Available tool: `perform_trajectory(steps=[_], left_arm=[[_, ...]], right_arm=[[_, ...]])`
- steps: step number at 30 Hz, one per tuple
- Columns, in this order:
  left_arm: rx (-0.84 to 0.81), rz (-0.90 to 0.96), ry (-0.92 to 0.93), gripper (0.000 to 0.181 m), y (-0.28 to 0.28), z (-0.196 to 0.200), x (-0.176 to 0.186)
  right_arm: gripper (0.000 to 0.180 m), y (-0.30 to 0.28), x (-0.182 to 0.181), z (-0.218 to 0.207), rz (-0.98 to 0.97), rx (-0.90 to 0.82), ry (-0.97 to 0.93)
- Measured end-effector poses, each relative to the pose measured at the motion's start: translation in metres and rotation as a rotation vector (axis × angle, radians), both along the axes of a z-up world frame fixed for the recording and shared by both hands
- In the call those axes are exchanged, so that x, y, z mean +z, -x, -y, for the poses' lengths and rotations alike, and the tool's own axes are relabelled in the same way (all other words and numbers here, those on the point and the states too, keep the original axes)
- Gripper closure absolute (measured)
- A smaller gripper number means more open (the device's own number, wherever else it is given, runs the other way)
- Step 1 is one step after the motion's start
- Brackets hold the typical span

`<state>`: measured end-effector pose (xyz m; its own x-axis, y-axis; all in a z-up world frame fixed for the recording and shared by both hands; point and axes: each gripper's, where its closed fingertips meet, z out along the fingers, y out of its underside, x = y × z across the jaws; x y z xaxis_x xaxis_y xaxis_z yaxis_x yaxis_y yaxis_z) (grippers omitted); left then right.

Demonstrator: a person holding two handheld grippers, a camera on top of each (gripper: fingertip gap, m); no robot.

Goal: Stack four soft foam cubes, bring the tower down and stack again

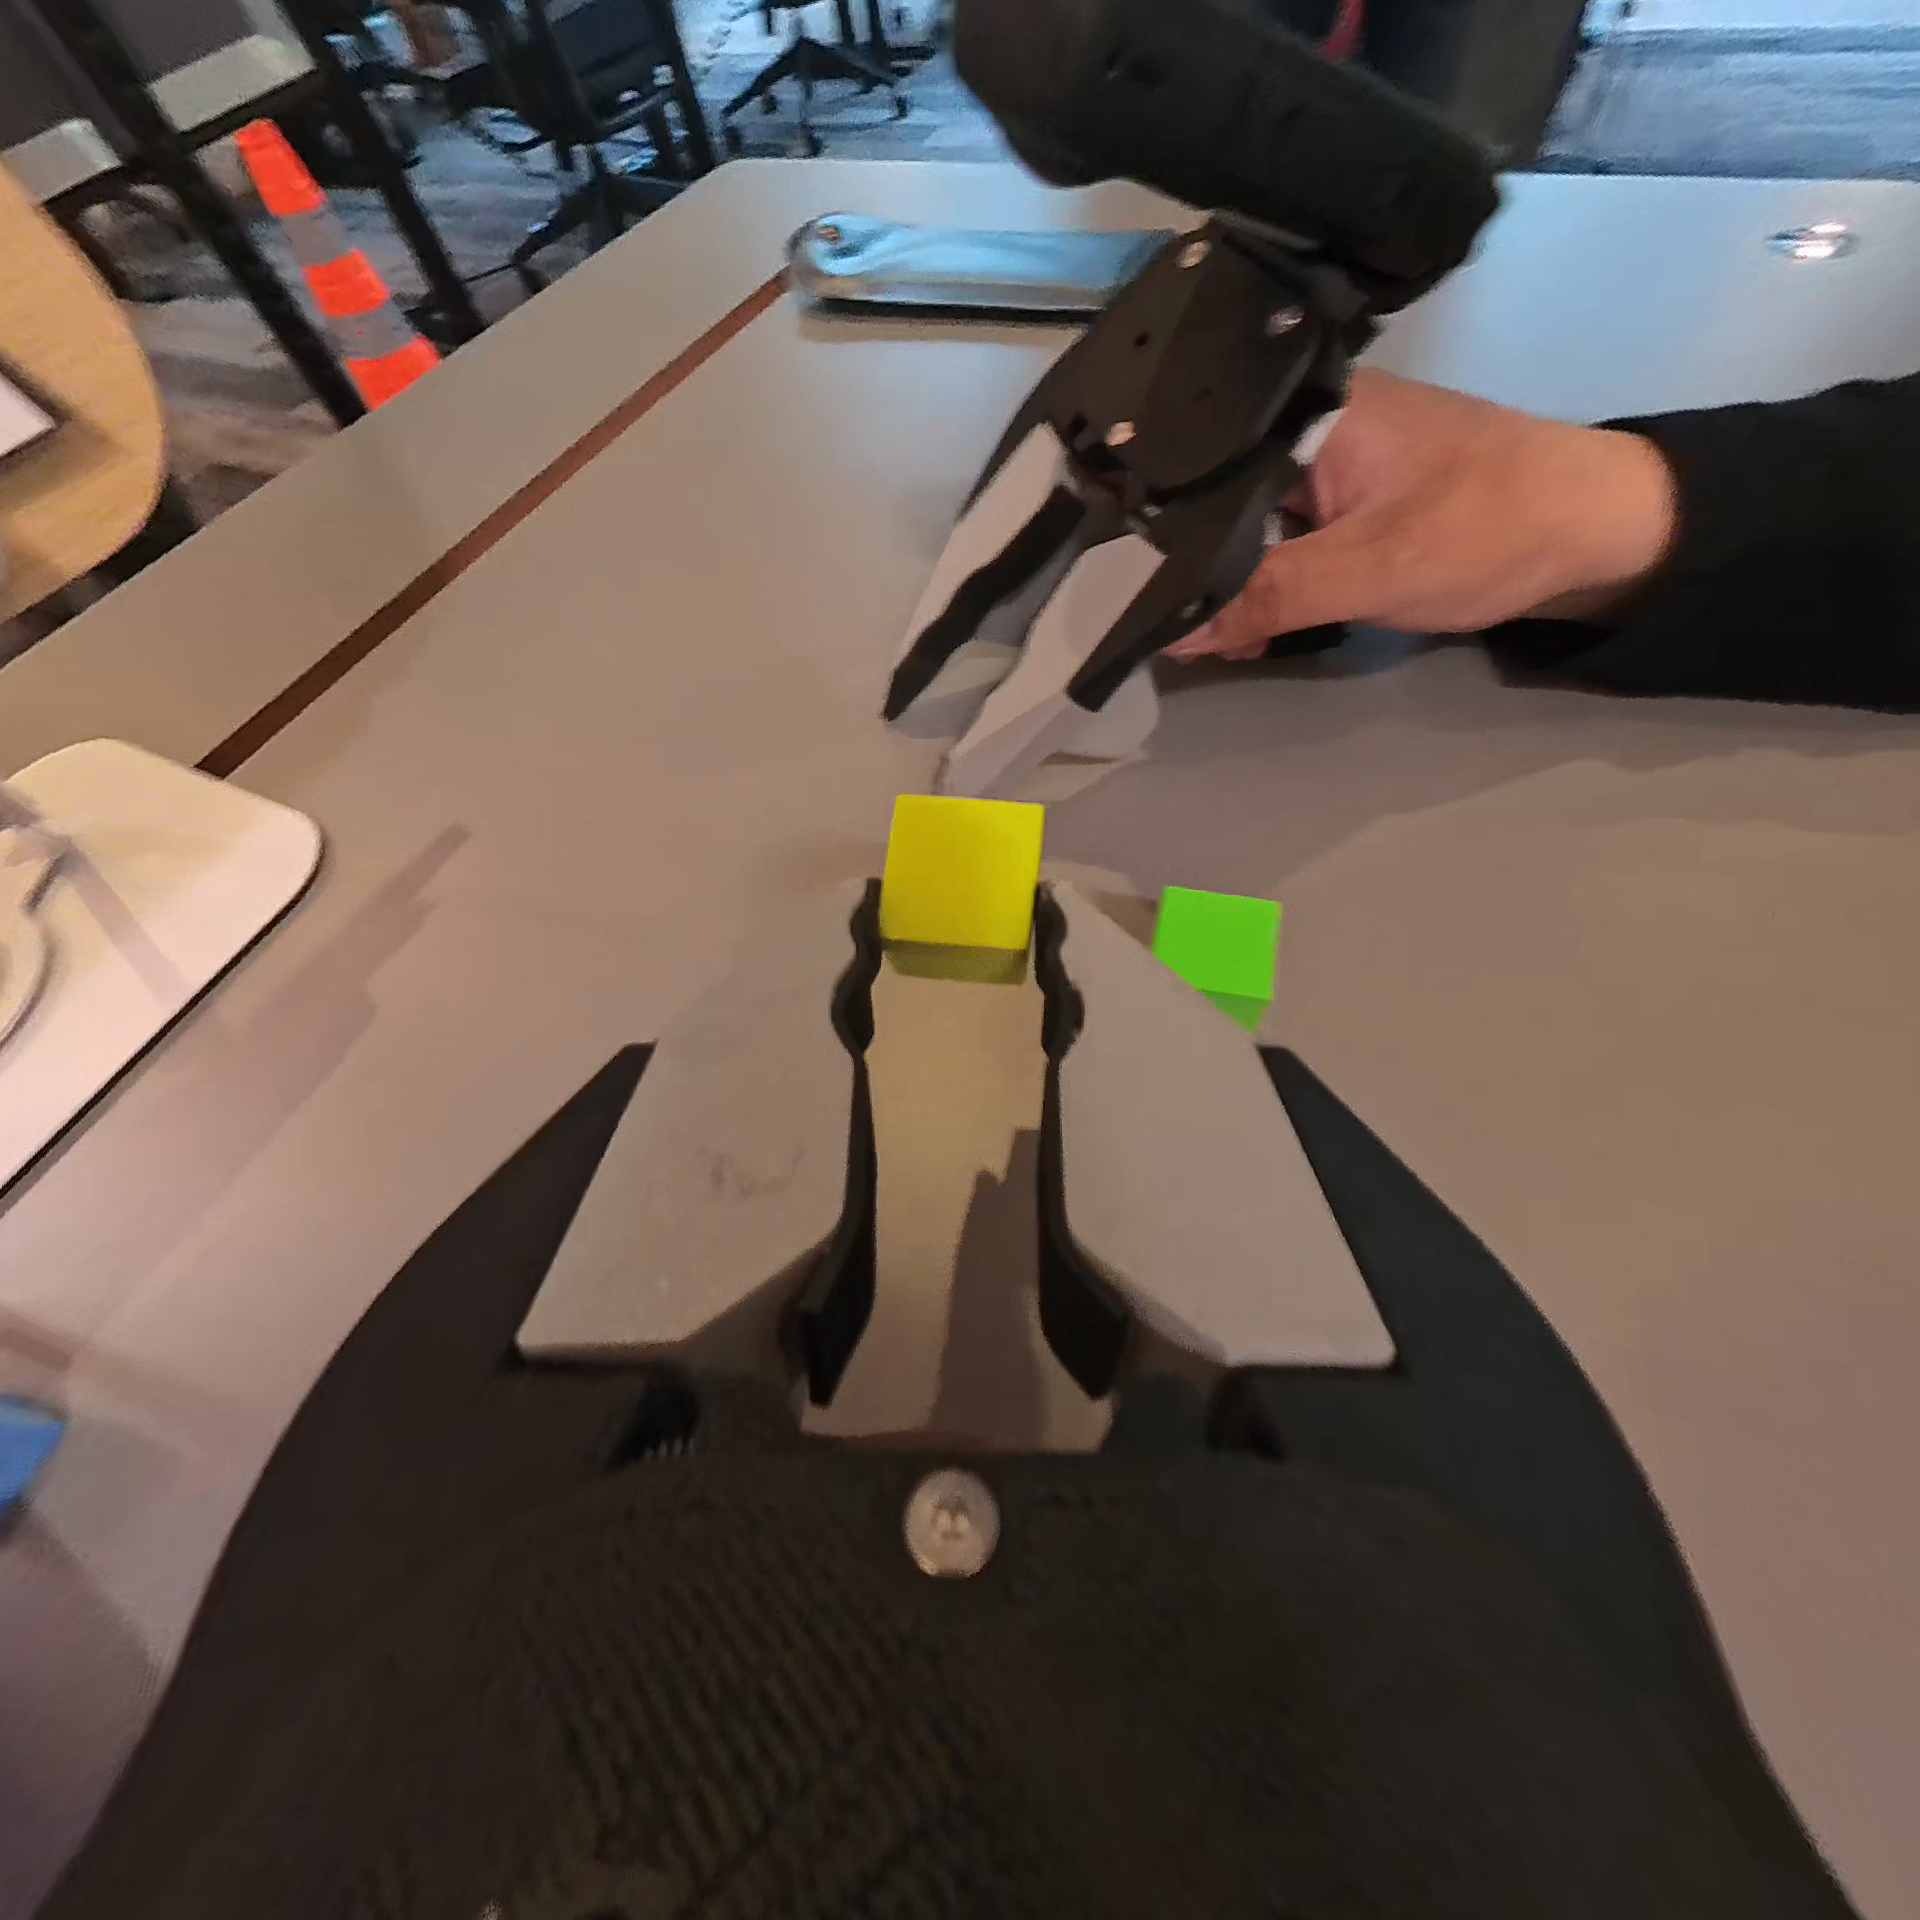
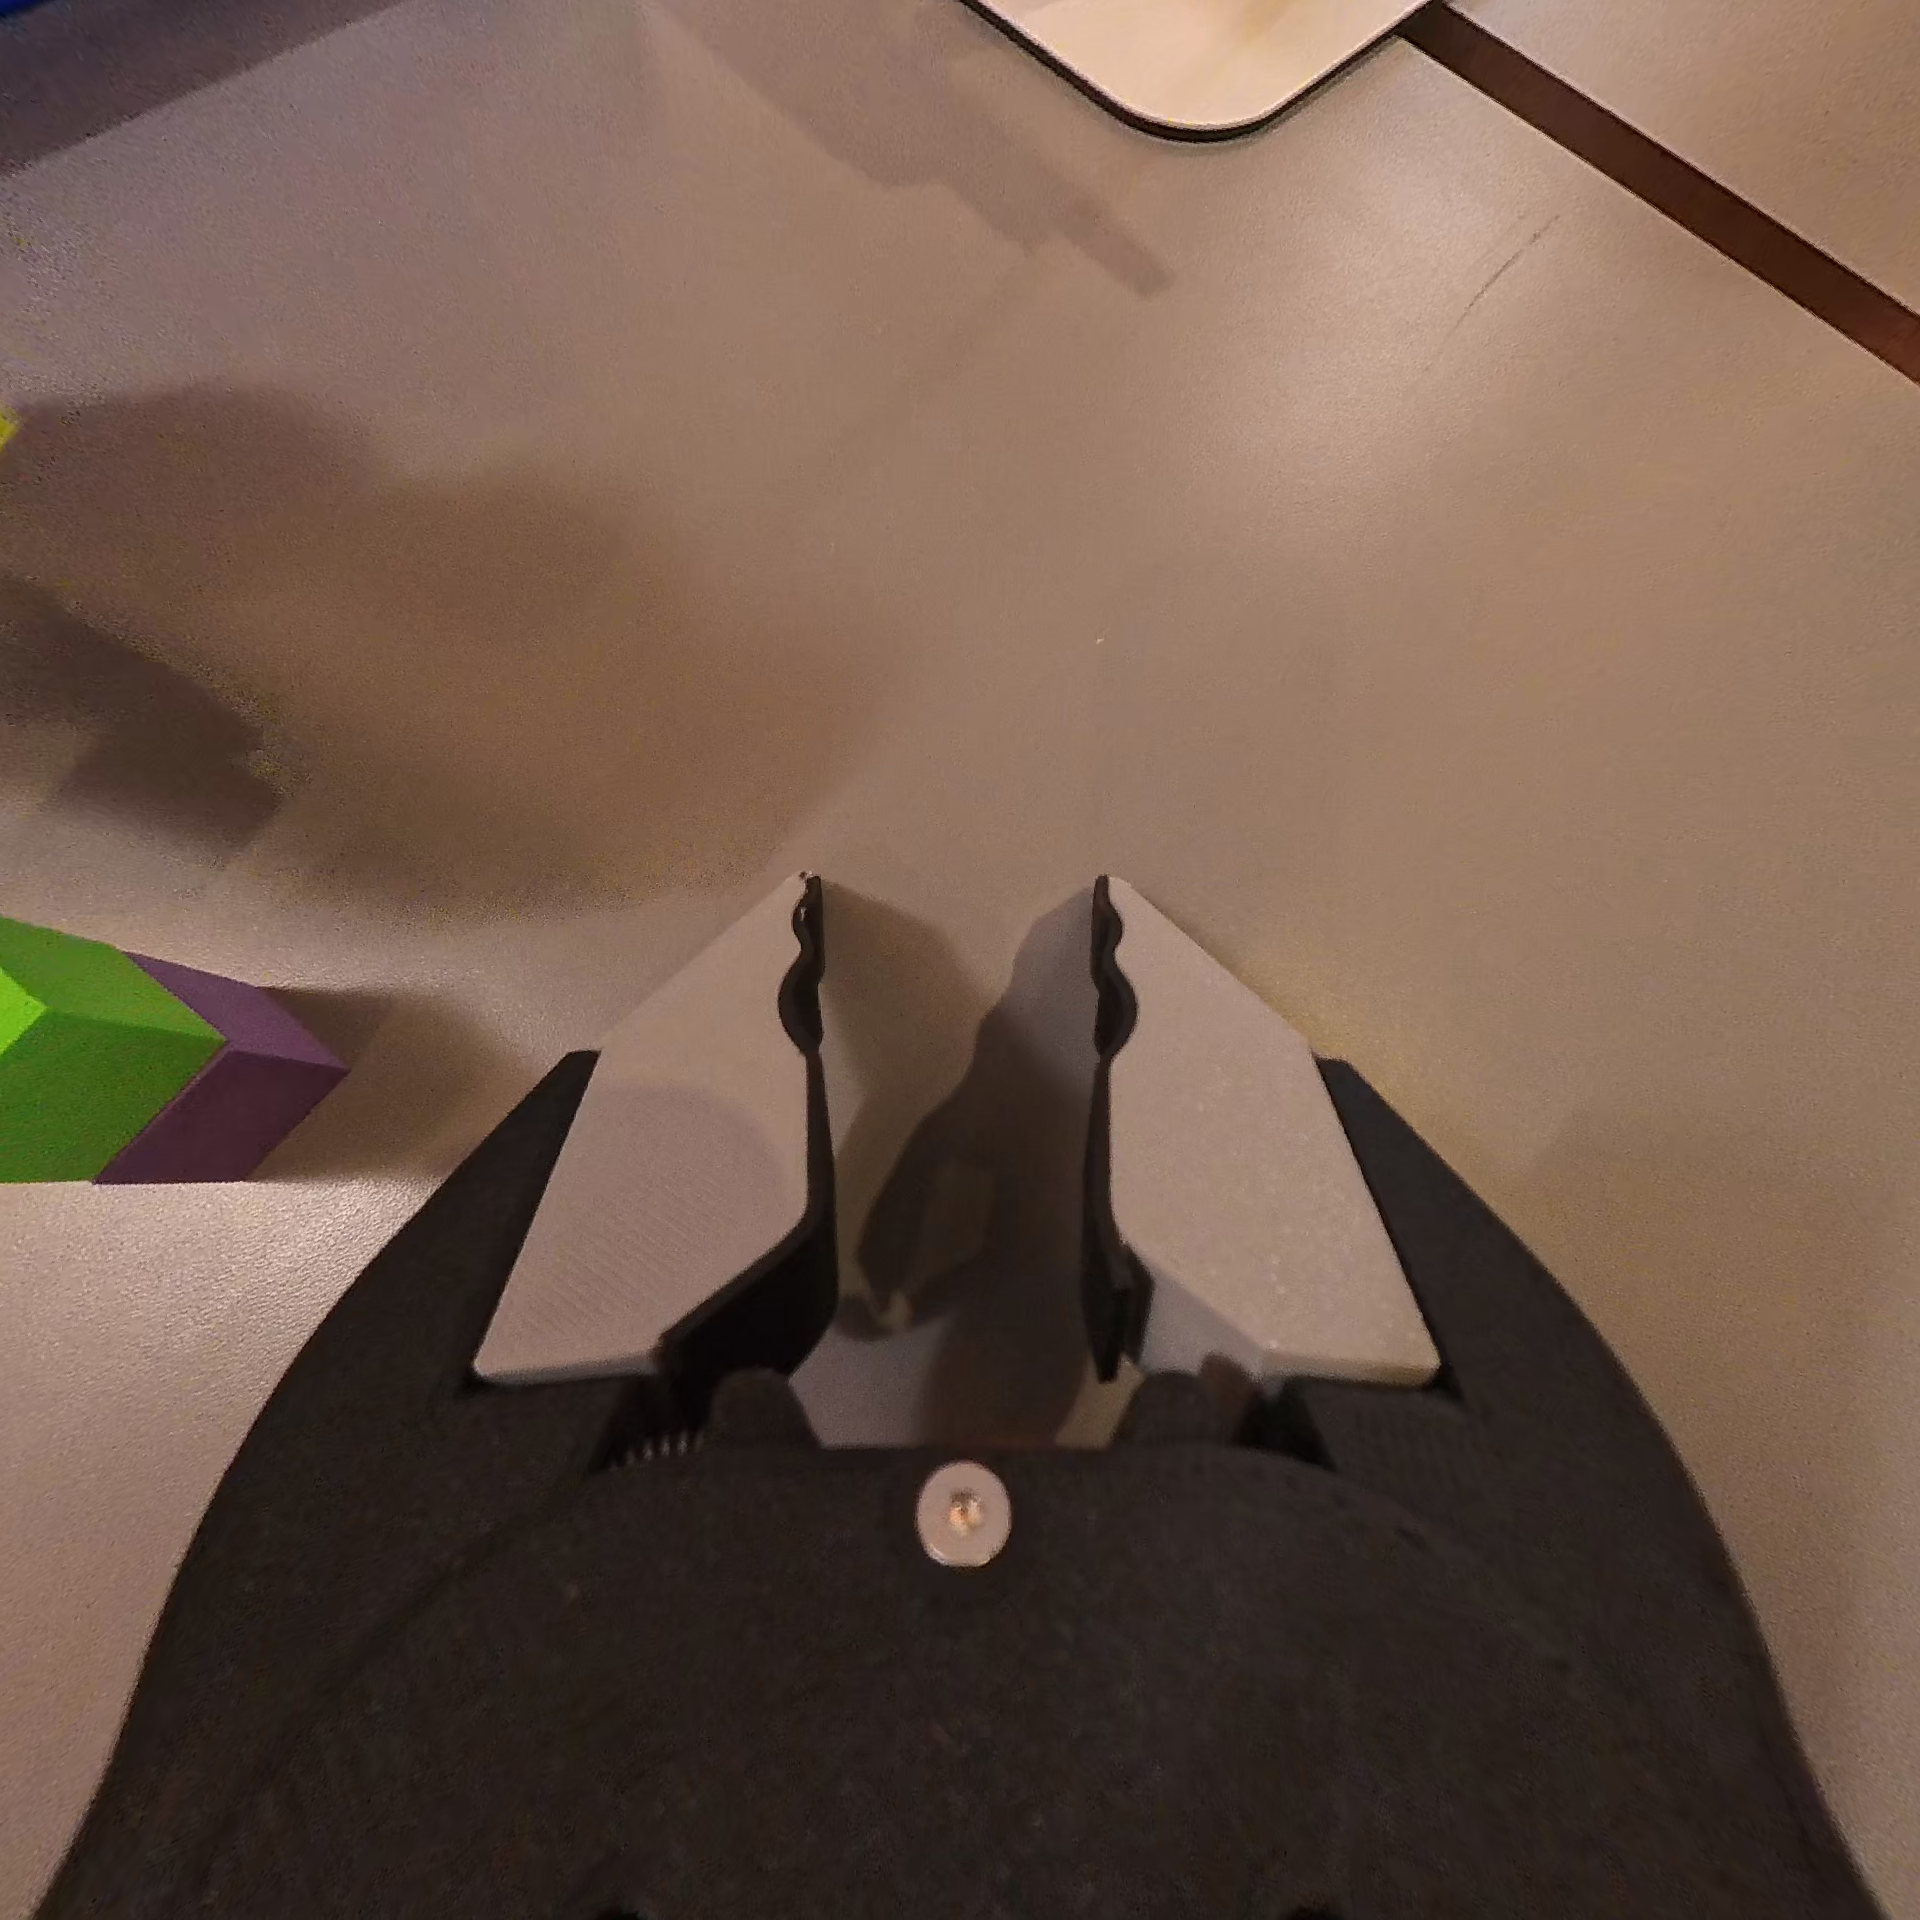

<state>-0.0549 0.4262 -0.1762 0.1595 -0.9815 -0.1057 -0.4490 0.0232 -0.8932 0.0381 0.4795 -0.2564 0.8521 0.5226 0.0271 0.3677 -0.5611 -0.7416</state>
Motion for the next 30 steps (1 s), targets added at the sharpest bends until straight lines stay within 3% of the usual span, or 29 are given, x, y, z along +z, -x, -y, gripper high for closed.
perform_trajectory(steps=[11, 19, 30], left_arm=[[-0.198, -0.074, -0.013, 0.153, -0.009, 0.045, -0.004], [-0.131, -0.103, 0.058, 0.153, -0.015, 0.048, 0.0], [-0.09, -0.19, 0.02, 0.153, -0.018, 0.046, -0.017]], right_arm=[[0.13, 0.0, 0.0, 0.0, 0.001, 0.001, -0.001], [0.13, 0.0, 0.0, 0.0, -0.001, 0.001, 0.001], [0.128, 0.001, 0.0, 0.0, 0.0, 0.005, 0.0]])
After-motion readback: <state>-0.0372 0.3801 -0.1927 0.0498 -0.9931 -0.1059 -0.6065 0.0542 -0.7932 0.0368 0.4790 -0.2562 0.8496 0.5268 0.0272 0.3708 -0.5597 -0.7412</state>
